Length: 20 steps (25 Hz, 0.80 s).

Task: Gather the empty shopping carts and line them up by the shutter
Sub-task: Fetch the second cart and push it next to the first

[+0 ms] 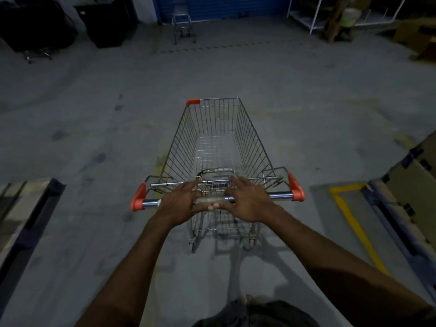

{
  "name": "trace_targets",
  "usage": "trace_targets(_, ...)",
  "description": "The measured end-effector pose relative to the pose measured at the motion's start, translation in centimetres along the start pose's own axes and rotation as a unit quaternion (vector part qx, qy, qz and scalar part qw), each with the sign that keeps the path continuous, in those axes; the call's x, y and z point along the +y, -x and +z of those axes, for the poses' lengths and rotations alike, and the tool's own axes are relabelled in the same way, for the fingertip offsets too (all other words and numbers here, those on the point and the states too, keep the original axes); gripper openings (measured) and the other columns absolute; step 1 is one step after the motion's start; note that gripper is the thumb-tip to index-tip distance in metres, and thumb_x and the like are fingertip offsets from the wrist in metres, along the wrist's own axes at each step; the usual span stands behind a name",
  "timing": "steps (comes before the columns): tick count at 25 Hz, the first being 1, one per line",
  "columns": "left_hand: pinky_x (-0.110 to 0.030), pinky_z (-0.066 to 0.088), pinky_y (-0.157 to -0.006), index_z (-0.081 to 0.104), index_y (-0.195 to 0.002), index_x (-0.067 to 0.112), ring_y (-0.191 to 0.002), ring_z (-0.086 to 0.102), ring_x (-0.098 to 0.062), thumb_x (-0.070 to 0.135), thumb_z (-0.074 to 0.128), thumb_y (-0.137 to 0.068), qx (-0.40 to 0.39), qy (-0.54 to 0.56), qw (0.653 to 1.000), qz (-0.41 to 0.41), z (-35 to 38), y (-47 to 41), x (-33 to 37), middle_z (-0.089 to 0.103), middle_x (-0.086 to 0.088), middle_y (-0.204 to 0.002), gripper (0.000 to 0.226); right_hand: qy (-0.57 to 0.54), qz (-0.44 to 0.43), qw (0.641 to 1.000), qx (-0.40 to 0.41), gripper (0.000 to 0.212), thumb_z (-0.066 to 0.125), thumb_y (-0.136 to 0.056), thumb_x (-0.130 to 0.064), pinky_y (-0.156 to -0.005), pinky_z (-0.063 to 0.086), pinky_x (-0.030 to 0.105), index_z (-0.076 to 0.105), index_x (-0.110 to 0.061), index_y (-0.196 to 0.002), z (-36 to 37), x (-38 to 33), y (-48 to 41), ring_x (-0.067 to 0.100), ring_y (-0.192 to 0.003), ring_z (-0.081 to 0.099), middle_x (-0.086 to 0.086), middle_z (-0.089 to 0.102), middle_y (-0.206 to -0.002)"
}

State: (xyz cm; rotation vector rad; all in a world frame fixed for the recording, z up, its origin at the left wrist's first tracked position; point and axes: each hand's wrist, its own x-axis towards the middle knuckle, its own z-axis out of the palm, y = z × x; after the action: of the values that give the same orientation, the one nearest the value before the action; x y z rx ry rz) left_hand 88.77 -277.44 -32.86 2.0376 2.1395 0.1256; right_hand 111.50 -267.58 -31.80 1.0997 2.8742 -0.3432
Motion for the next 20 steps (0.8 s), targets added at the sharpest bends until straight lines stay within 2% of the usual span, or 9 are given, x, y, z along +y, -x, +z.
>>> trace_targets(2,-0.041,0.051,-0.092,0.071,-0.11,0.031,-0.13,0.053,-0.023,0.101,0.014,-0.069,0.025,-0.014,0.999,-0.018,0.0,-3.8,-0.3,0.043,0.006,-0.156,0.099,0.015,0.034,0.999,-0.014,0.108,0.0,-0.073,-0.096,-0.115,0.03,0.061,0.056,-0.032,-0.14,-0.5,1.6,-3.2,0.032,-0.149,0.032,0.006,0.029,-0.166)
trace_targets(6,-0.04,0.055,-0.075,0.068,-0.104,0.023,-0.104,0.064,-0.026,0.096,0.023,-0.078,0.071,-0.043,0.996,-0.024,-0.2,-11.3,-0.9,0.056,0.0,-0.125,0.089,0.058,0.133,0.986,0.085,0.084,0.013,-0.087,-0.083,-0.111,0.013,0.074,0.053,-0.033,-0.142,-0.5,4.0,-8.2,0.033,-0.129,0.05,0.006,0.058,-0.138)
trace_targets(9,-0.035,0.051,-0.063,0.068,-0.1,0.022,-0.083,0.07,-0.027,0.097,0.016,-0.078,0.113,-0.047,0.992,-0.007,-0.5,-16.4,-2.4,0.067,-0.003,-0.098,0.094,0.054,0.136,0.981,0.129,0.073,0.026,-0.092,-0.08,-0.108,0.017,0.075,0.055,-0.034,-0.14,-0.4,6.4,-12.7,0.032,-0.119,0.053,0.006,0.062,-0.123)
trace_targets(11,-0.032,0.048,-0.058,0.069,-0.096,0.023,-0.074,0.071,-0.026,0.096,0.017,-0.078,0.135,-0.042,0.99,0.006,-1.0,-20.1,-3.8,0.071,-0.001,-0.087,0.092,0.042,0.133,0.977,0.164,0.067,0.033,-0.092,-0.077,-0.106,0.023,0.071,0.058,-0.031,-0.134,-0.5,8.2,-16.6,0.032,-0.111,0.055,0.005,0.062,-0.115)
trace_targets(14,-0.031,0.045,-0.059,0.069,-0.096,0.025,-0.076,0.068,-0.022,0.091,0.029,-0.08,0.154,-0.03,0.987,0.045,-1.8,-25.6,-6.9,0.069,0.003,-0.088,0.079,0.046,0.111,0.969,0.214,0.054,0.042,-0.095,-0.067,-0.103,0.03,0.062,0.054,-0.031,-0.135,-1.0,10.4,-21.6,0.027,-0.103,0.053,0.001,0.058,-0.107)
trace_targets(17,-0.036,0.045,-0.073,0.065,-0.107,0.029,-0.091,0.064,-0.021,0.08,0.051,-0.081,0.16,-0.073,0.982,0.066,-2.3,-31.2,-10.2,0.064,0.005,-0.103,0.059,0.084,0.076,0.969,0.218,0.047,0.053,-0.096,-0.057,-0.104,0.03,0.061,0.05,-0.038,-0.138,-1.9,12.5,-27.1,0.027,-0.104,0.053,0.0,0.055,-0.109)
trace_targets(19,-0.04,0.044,-0.082,0.063,-0.118,0.029,-0.1,0.063,-0.024,0.067,0.071,-0.075,0.15,-0.086,0.985,0.029,-2.9,-34.9,-11.5,0.063,0.002,-0.114,0.058,0.097,0.093,0.97,0.201,0.056,0.067,-0.086,-0.055,-0.108,0.027,0.067,0.052,-0.036,-0.137,-2.6,13.3,-30.7,0.03,-0.11,0.053,0.004,0.056,-0.114)
trace_targets(20,-0.043,0.043,-0.085,0.06,-0.125,0.029,-0.106,0.062,-0.026,0.058,0.081,-0.071,0.15,-0.088,0.985,0.007,-3.3,-36.7,-12.1,0.062,-0.001,-0.121,0.064,0.096,0.118,0.971,0.185,0.064,0.076,-0.079,-0.052,-0.11,0.024,0.07,0.053,-0.034,-0.136,-2.9,13.4,-32.7,0.032,-0.115,0.052,0.007,0.056,-0.117)
